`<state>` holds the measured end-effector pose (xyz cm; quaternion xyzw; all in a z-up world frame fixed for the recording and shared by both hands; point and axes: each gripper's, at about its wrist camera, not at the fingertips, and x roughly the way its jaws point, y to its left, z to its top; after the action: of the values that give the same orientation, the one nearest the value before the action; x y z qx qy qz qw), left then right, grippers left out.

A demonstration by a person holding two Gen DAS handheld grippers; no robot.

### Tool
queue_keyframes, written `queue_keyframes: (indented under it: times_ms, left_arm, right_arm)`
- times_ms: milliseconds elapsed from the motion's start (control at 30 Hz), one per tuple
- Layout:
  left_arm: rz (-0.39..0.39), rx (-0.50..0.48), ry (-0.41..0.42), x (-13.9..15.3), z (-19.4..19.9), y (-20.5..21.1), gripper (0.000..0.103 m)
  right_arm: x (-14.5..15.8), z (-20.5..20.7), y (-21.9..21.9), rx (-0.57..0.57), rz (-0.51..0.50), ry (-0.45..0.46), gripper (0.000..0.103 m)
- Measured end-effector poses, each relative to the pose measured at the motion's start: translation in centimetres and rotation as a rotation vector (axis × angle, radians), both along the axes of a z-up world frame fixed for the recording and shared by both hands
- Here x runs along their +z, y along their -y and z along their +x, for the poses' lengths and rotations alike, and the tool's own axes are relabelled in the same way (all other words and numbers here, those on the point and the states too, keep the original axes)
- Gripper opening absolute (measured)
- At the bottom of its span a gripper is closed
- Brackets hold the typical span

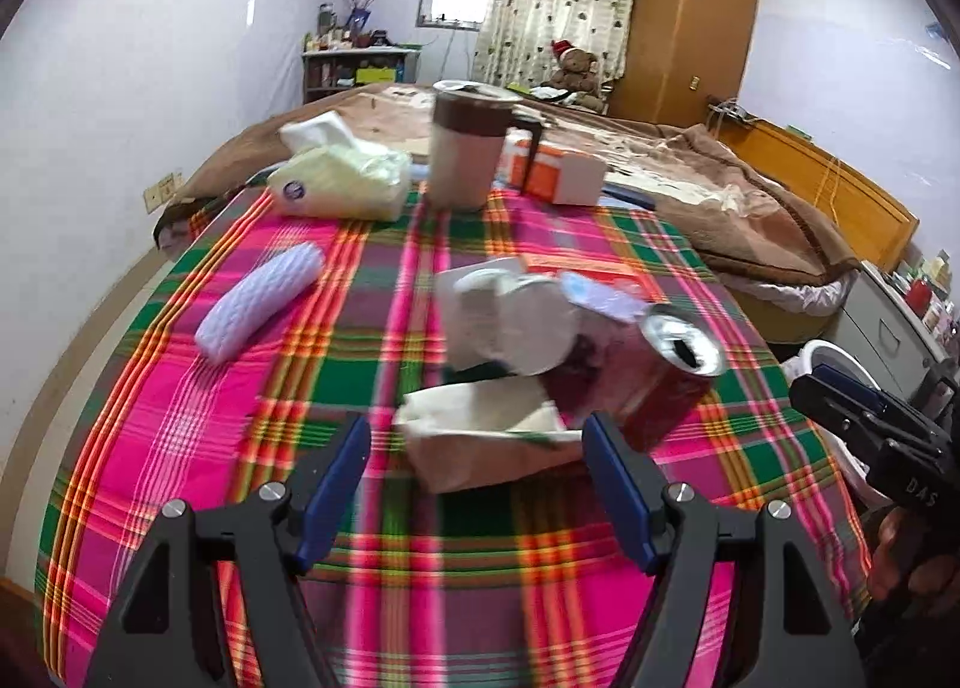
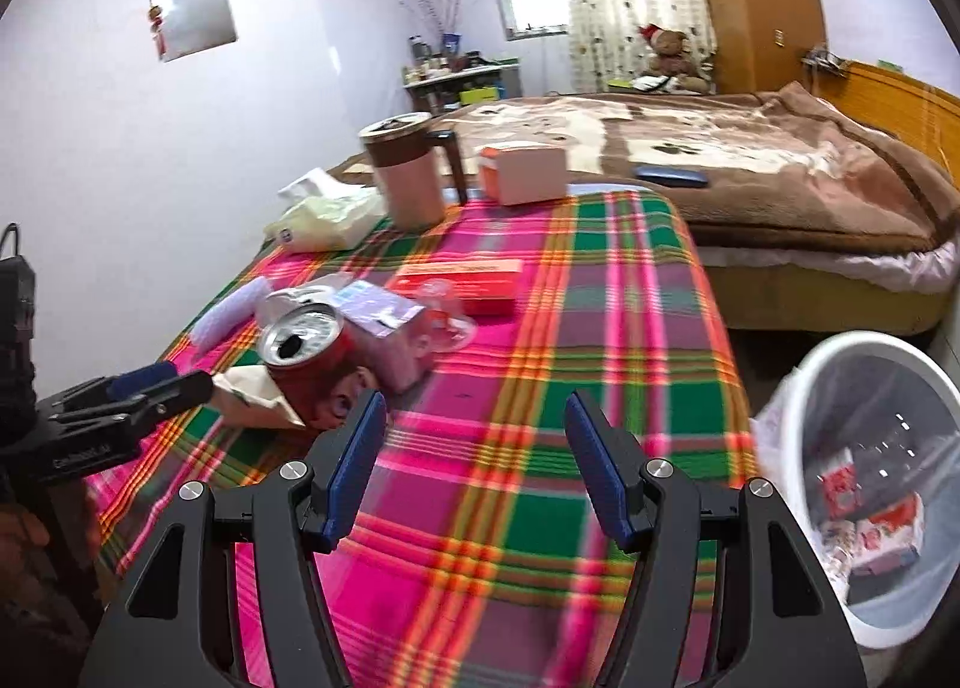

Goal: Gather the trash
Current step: 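Grasp the red soda can with the right tool while the left tool grasps the crumpled tissue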

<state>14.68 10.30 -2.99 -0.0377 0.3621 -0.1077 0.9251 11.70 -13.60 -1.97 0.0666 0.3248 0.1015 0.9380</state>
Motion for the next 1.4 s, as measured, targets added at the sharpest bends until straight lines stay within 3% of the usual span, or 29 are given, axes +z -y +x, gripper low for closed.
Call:
queue_keyframes:
  times_ms: [300,567,967,1133,1200,1400]
  left_arm:
    - [-0.027,0.005,-0.054,-1.8,1.9,-3.2,0.075]
    - [-0.040,-0.076,-0.063,-2.1,3.4,-3.4,0.076]
    - [-0.088,-0.145,-0.108,-3.2,2.3,-3.5,0.079]
    - [-0.043,-0.181,-0.139,-4.3,1.8,-2.2,0.079]
    - [-0.045,-0.191,-0.142,-4.6,1.6,-1.7,0.079]
    - [-0.022,-0.249,-0.132,-4.4,1.4,-0.5,0.079]
  right_arm:
    - [-1.0,0.9,-3.8,0.114,-0.002,-0.012,0.064]
    - [-1.1,2.4,-6.1,0.139,0.008,-0.031,0.064]
    - [-1.2,3.6,-7.3,0.115,0.051,-0.050,0.064]
    - [-1.2,3.5,-6.8,0.093,0.060,-0.041,0.063]
    - [-1.0,3.1,-6.6,0.073,0.051,-0.015,0.055]
    - [-1.0,3.0,-5.3,0.043,0.047,-0.021,0.055]
